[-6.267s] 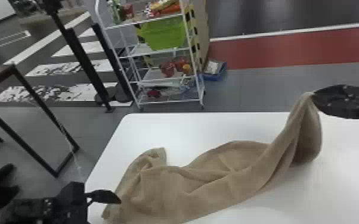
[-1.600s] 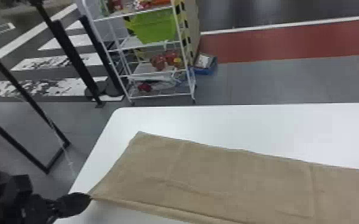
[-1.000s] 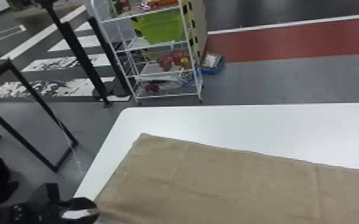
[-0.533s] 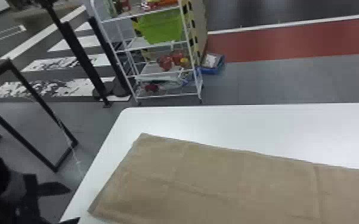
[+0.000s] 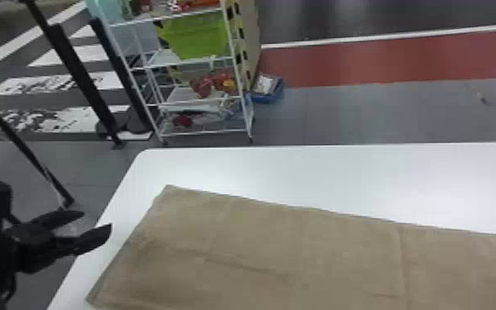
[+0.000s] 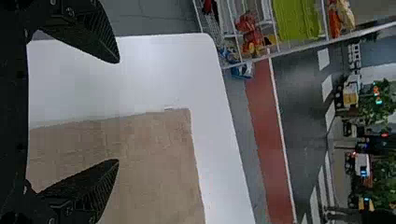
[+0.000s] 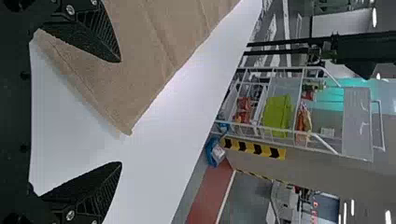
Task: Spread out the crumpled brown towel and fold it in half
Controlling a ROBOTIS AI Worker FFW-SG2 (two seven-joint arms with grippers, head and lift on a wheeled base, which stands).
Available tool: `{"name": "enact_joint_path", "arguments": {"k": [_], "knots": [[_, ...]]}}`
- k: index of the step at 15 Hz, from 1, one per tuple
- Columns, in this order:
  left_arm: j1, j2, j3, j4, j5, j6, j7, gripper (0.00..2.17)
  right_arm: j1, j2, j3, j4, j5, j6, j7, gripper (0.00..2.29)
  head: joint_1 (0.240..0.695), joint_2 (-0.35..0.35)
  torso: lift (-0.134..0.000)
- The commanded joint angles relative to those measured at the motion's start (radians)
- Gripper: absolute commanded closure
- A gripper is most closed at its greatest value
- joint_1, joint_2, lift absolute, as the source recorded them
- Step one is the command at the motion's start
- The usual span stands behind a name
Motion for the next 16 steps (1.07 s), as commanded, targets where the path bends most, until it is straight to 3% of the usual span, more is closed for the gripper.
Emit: {"name": "enact_joint_path", "arguments": {"k": [1, 4, 7, 9, 11, 16], "knots": [[-0.079, -0.003, -0.092, 0.048, -0.029, 0.042, 0.055, 0.22, -0.023, 0.026, 0.044, 0.043, 0.01, -0.008, -0.054, 0.11, 0.695, 0.226, -0.122], [-0.165, 0.008, -0.157, 0.137, -0.083, 0.042, 0.092, 0.23, -0.036, 0.035, 0.045, 0.094, 0.007, -0.039, -0.074, 0.11, 0.695, 0.181, -0.122], [-0.177, 0.041, -0.173, 0.18, -0.107, -0.025, 0.102, 0.33, -0.078, 0.028, 0.093, 0.115, 0.031, -0.039, -0.075, 0.11, 0.695, 0.16, -0.122], [-0.243, 0.052, -0.233, 0.246, -0.198, -0.025, 0.081, 0.46, -0.072, 0.029, 0.096, 0.112, 0.034, -0.039, -0.074, 0.11, 0.695, 0.174, -0.122], [-0.298, 0.066, -0.278, 0.312, -0.235, -0.022, 0.095, 0.46, -0.059, 0.029, 0.087, 0.108, 0.033, -0.042, -0.075, 0.11, 0.695, 0.177, -0.122], [-0.377, 0.054, -0.385, 0.393, -0.273, -0.019, 0.125, 0.46, -0.059, 0.034, 0.081, 0.108, 0.034, -0.039, -0.083, 0.11, 0.695, 0.139, -0.122]]}}
